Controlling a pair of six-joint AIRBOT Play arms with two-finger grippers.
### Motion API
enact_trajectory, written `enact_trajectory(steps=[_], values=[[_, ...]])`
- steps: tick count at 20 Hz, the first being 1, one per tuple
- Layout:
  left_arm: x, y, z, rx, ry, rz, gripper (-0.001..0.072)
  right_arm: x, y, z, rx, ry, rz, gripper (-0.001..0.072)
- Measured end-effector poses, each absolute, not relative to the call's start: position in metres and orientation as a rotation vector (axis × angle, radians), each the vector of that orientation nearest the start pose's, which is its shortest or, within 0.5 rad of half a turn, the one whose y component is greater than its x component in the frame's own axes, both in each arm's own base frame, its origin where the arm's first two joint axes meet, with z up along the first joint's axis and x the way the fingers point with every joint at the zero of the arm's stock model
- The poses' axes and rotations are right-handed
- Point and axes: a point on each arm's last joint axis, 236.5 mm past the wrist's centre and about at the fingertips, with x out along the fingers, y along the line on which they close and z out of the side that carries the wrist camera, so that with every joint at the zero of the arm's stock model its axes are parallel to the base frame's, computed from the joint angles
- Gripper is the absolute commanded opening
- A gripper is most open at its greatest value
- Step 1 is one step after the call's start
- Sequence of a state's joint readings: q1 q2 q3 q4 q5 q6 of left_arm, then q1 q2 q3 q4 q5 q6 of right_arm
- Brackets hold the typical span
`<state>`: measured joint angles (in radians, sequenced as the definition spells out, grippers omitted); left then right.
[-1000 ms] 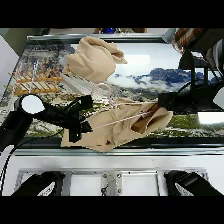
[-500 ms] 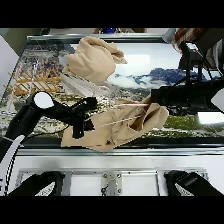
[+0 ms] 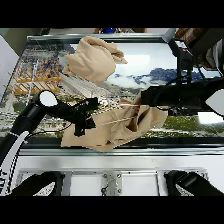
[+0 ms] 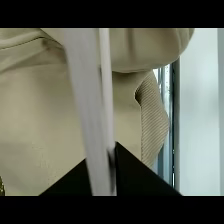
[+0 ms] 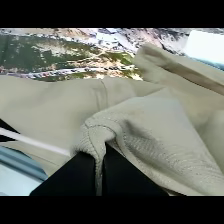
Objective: Fold the clothes and pants, and hang the long-sleeved shirts on hangers.
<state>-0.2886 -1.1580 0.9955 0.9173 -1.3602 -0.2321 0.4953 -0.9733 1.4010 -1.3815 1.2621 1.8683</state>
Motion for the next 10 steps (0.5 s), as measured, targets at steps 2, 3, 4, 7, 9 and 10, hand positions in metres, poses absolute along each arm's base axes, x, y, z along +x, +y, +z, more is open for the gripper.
enact_trajectory(steps=[2,3,4,7,9,10], values=[[0.248,-0.216,0.035,0.605,0.843,-1.477,0.0023,0.299,0.229,0.214,0.196,0.926,0.533,0.0026],[0.249,-0.214,0.037,0.588,0.845,-1.474,0.0023,0.299,0.238,0.214,0.201,0.921,0.556,0.0026],[0.249,-0.211,0.038,0.574,0.848,-1.475,0.0023,0.299,0.248,0.214,0.205,0.914,0.580,0.0026],[0.247,-0.206,0.039,0.551,0.860,-1.480,0.0023,0.300,0.279,0.215,0.226,0.894,0.649,0.0026],[0.246,-0.204,0.040,0.543,0.865,-1.484,0.0024,0.299,0.298,0.214,0.237,0.881,0.689,0.0026],[0.246,-0.204,0.040,0.540,0.865,-1.486,0.0023,0.299,0.307,0.213,0.242,0.876,0.706,0.0026]])
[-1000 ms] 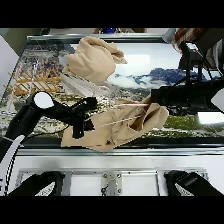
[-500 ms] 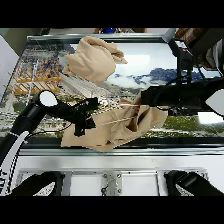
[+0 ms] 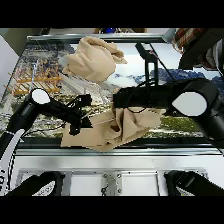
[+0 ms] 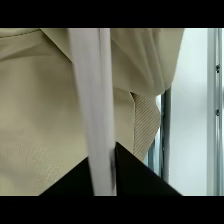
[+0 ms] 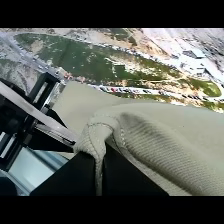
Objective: Fold the clothes and pants, and hang the long-sleeved shirts on hangers.
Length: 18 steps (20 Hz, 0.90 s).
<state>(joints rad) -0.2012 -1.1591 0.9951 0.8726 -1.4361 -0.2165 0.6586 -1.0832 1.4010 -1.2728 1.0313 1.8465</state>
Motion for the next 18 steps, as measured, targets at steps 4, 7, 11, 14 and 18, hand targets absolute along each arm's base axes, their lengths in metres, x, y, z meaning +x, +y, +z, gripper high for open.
enact_trajectory(steps=[4,7,11,14,18], values=[[0.245,-0.203,0.041,0.535,0.869,-1.490,0.0023,0.298,0.330,0.210,0.241,0.861,0.751,0.0043],[0.243,-0.201,0.040,0.540,0.877,-1.494,0.0024,0.298,0.335,0.209,0.239,0.851,0.761,0.0548],[0.243,-0.202,0.040,0.539,0.874,-1.496,0.0024,0.296,0.335,0.211,0.221,0.843,0.775,0.0587],[0.243,-0.204,0.042,0.529,0.865,-1.499,0.0024,0.289,0.320,0.215,0.197,0.859,0.770,0.0587],[0.245,-0.204,0.042,0.527,0.866,-1.489,0.0024,0.285,0.285,0.223,0.176,0.871,0.720,0.0587]])
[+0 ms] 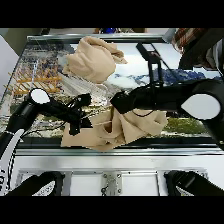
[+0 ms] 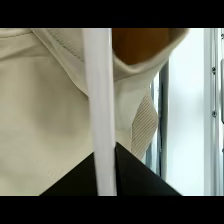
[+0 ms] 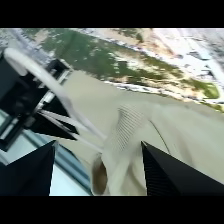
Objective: Fold the clothes and pants, and hang the long-sleeved shirts on hangers.
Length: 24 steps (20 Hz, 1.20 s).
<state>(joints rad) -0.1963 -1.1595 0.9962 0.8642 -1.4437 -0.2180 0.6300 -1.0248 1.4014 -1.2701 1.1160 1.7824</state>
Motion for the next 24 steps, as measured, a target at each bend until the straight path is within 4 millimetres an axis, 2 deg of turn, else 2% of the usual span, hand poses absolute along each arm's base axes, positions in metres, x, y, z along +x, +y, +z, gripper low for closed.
enact_trajectory(steps=[5,11,16,22,23,24], values=[[0.244,-0.203,0.042,0.531,0.868,-1.493,0.0024,0.277,0.261,0.235,0.167,0.857,0.698,0.0588],[0.243,-0.203,0.041,0.532,0.872,-1.496,0.0024,0.264,0.247,0.234,0.097,0.885,0.789,0.0583],[0.240,-0.203,0.041,0.530,0.878,-1.506,0.0024,0.275,0.220,0.211,0.101,0.985,0.659,0.0571],[0.240,-0.202,0.041,0.530,0.881,-1.509,0.0024,0.277,0.226,0.175,0.104,1.100,0.476,0.0566],[0.239,-0.202,0.041,0.530,0.881,-1.510,0.0024,0.278,0.227,0.170,0.099,1.110,0.449,0.0526],[0.239,-0.202,0.041,0.530,0.883,-1.512,0.0024,0.279,0.227,0.166,0.095,1.117,0.426,0.0392]])
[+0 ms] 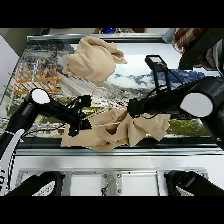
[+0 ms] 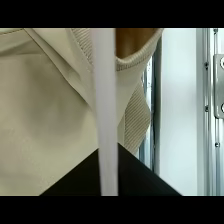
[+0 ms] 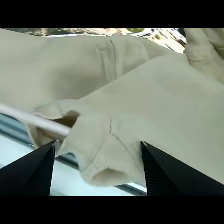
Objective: Fold the clothes and pants, and hang the long-sleeved shirts on hangers.
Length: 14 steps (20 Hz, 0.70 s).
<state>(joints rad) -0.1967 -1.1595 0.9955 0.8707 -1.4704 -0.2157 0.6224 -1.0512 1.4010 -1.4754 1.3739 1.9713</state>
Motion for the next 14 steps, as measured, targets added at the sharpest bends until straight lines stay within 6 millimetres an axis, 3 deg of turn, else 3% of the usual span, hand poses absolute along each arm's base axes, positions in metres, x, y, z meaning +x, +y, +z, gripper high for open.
enact_trajectory(steps=[3,4,6,7,14], values=[[0.239,-0.201,0.040,0.532,0.888,-1.508,0.0024,0.282,0.229,0.159,0.093,1.129,0.383,0.0301],[0.240,-0.201,0.040,0.533,0.887,-1.505,0.0024,0.283,0.228,0.157,0.092,1.130,0.372,0.0105],[0.240,-0.201,0.040,0.532,0.887,-1.505,0.0024,0.285,0.226,0.157,0.088,1.123,0.355,0.0086],[0.240,-0.202,0.040,0.529,0.885,-1.506,0.0024,0.285,0.225,0.158,0.084,1.118,0.354,0.0032],[0.240,-0.204,0.042,0.522,0.875,-1.510,0.0024,0.286,0.235,0.182,0.080,1.012,0.429,0.0025]])
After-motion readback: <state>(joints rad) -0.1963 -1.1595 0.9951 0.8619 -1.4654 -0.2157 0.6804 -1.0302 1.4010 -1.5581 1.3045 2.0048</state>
